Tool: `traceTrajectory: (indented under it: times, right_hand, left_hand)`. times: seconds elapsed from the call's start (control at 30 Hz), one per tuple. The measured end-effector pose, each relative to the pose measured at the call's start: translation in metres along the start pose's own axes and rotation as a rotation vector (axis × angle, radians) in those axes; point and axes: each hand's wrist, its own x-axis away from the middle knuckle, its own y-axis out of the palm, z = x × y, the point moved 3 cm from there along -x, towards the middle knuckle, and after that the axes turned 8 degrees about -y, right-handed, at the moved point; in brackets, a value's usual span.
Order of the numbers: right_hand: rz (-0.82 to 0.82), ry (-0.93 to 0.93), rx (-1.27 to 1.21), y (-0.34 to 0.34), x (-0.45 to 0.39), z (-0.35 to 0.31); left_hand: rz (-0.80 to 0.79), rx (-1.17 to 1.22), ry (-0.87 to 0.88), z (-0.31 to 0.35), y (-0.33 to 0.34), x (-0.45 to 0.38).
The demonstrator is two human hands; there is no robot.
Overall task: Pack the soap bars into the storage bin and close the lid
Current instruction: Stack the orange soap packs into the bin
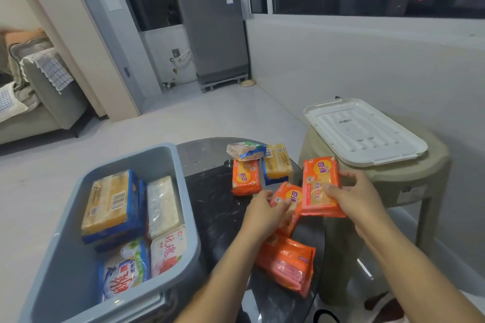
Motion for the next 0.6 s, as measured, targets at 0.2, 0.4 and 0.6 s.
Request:
traceTrajectory:
  times: [0.2,0.4,0.6]
  right_hand:
    - [-0.008,-0.003,0.037,-0.011,-0.001,0.002]
    - [0.004,-0.028,0.087,-0.02,-0.001,0.002]
    - [0.024,-0.034,0.031,-0.029,-0.004,0.002]
  left_hand:
    - [0.071,-0.245,-0.076,0.006,0.01,-0.011]
    - [0.074,-0.269,-0.025,0.014,0.016,-0.015]
    - [0.026,0.025,-0.045,0.015,0.012,-0.015]
